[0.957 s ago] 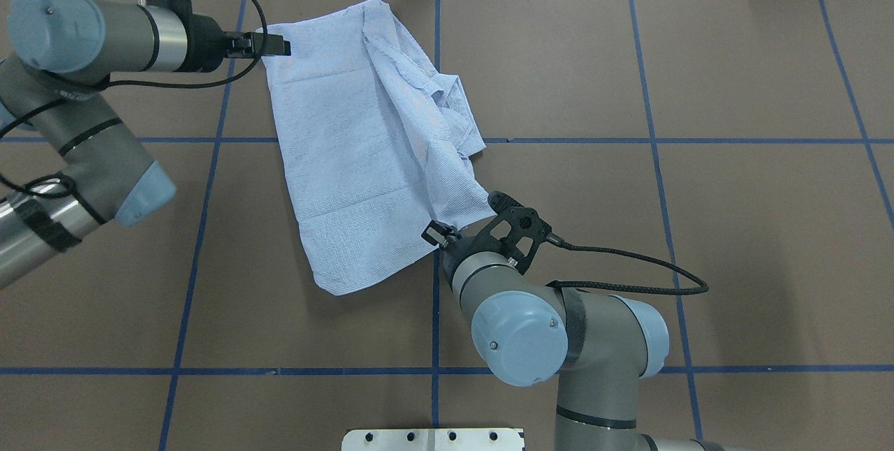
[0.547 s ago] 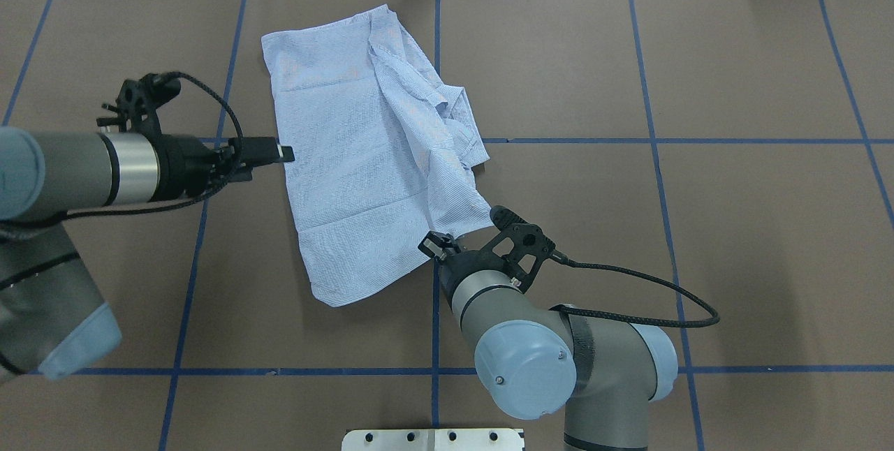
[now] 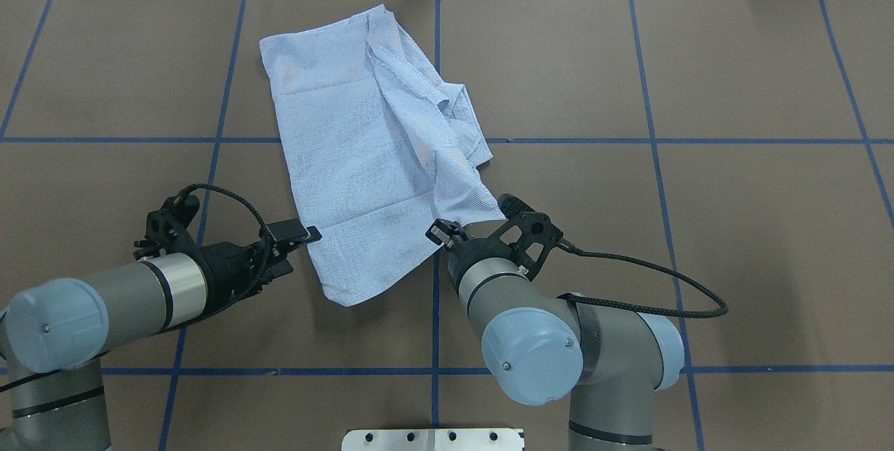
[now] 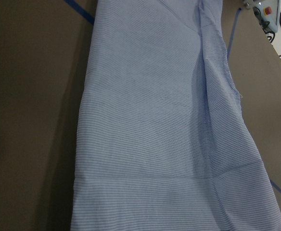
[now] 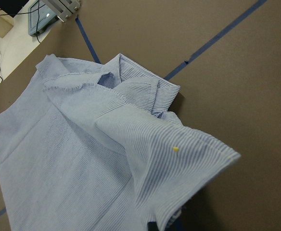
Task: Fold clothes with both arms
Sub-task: 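Grasp the near shirt corners with both grippers and lift them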
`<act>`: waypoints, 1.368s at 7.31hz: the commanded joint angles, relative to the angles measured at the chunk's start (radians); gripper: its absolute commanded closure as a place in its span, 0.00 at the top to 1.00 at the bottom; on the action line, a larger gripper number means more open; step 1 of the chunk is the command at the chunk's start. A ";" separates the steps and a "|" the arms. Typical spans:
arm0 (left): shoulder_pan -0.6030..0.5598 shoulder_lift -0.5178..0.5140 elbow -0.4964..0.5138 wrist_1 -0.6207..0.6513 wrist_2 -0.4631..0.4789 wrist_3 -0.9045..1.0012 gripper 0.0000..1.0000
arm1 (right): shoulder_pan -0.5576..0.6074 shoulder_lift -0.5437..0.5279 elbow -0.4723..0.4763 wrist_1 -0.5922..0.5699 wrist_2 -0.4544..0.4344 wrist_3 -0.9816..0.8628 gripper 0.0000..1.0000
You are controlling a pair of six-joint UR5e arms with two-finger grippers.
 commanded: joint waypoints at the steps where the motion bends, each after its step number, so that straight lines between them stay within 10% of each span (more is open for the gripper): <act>1: 0.102 -0.002 0.018 0.001 0.086 -0.097 0.79 | 0.020 -0.010 0.008 0.000 0.004 -0.011 0.00; 6: 0.133 -0.125 0.142 0.001 0.122 -0.134 0.76 | 0.020 -0.013 0.021 0.000 0.003 -0.011 0.00; 9: 0.132 -0.117 0.128 -0.001 0.134 -0.157 0.00 | 0.018 -0.026 0.022 0.000 0.001 -0.011 0.00; 10: 0.130 -0.113 0.115 -0.001 0.134 -0.150 0.00 | 0.020 -0.029 0.022 0.000 0.001 -0.011 0.00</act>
